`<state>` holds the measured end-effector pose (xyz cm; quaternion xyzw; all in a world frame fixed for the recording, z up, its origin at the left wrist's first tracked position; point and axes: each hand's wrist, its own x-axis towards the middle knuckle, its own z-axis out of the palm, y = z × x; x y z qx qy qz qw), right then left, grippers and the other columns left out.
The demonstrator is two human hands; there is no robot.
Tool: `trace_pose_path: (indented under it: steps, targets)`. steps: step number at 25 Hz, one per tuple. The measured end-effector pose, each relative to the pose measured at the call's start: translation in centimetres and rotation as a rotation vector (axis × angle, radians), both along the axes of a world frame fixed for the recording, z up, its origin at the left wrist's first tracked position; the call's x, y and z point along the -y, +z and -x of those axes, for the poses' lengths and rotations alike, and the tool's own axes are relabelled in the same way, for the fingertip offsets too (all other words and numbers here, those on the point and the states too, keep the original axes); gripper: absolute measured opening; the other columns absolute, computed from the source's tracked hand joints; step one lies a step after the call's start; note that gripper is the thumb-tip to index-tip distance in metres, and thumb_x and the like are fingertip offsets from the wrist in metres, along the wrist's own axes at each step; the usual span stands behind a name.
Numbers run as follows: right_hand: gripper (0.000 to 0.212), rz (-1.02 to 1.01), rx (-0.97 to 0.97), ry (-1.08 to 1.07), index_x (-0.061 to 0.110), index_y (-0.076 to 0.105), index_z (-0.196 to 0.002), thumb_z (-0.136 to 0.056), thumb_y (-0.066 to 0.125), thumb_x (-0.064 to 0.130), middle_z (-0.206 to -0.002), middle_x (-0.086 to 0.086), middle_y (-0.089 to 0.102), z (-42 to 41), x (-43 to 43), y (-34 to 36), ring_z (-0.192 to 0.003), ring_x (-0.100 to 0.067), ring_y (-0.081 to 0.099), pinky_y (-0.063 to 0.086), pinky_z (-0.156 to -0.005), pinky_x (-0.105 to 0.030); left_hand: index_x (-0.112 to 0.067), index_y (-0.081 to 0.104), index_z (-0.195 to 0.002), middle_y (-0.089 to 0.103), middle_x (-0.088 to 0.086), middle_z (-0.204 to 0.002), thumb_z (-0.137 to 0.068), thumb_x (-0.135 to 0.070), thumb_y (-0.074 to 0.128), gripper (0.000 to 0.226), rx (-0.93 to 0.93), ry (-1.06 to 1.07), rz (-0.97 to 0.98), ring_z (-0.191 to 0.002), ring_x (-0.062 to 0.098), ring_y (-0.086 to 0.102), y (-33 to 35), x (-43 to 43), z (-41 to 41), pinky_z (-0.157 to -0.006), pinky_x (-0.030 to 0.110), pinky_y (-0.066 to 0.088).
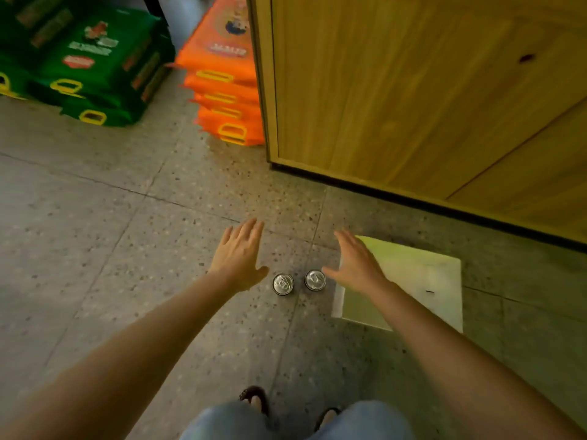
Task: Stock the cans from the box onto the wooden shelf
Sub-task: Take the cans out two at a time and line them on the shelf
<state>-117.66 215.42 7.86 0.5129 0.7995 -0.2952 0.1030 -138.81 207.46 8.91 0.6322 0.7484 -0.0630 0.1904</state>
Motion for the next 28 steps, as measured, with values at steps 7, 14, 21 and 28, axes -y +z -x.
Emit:
trace_pose_path:
  steps: [7, 14, 21, 28]
  targets:
    - [0.101, 0.104, 0.02, 0.203, 0.017, 0.011, -0.146, -0.07, 0.072, 0.043, -0.155, -0.002, 0.017, -0.8, 0.2, -14.2, -0.142, -0.021, 0.02, 0.024, -0.113, -0.034, -0.016, 0.009, -0.147, 0.016, 0.004, -0.156, -0.068, -0.056, 0.069, 0.107, 0.251, 0.044, 0.104, -0.142, 0.025, 0.02, -15.7, 1.6, -1.4, -0.119, 0.039, 0.017]
    - [0.092, -0.035, -0.017, 0.154, 0.021, 0.031, -0.135, -0.06, 0.079, 0.043, -0.141, -0.003, 0.044, 0.0, 1.2, -20.2, -0.124, -0.026, 0.047, 0.041, -0.097, -0.036, -0.013, 0.038, -0.123, 0.059, 0.008, -0.122, -0.06, -0.043, 0.081, 0.082, 0.431, 0.147, 0.021, -0.103, 0.025, 0.059, -21.0, 2.0, -3.5, -0.082, 0.033, 0.05]
    - [0.067, 0.067, -0.235, -0.158, 0.023, 0.049, -0.106, -0.051, 0.084, 0.041, -0.107, -0.002, 0.066, -0.5, -0.1, -16.5, -0.097, -0.023, 0.062, 0.053, -0.078, -0.04, -0.017, 0.05, -0.101, 0.064, -0.004, -0.091, -0.058, -0.034, 0.084, 0.057, 0.562, 0.362, -0.115, -0.08, 0.014, 0.061, -17.7, 0.8, -4.0, -0.053, 0.011, 0.038]
    - [0.063, 0.142, -0.407, -0.303, 0.028, 0.056, -0.098, -0.042, 0.084, 0.041, -0.099, 0.007, 0.067, -1.8, -2.0, 6.0, -0.091, -0.016, 0.063, 0.054, -0.081, -0.045, -0.017, 0.055, -0.103, 0.064, -0.005, -0.093, -0.053, -0.033, 0.086, 0.06, 0.593, 0.326, -0.181, -0.084, 0.014, 0.061, 5.5, -2.2, -3.4, -0.069, 0.024, 0.048]
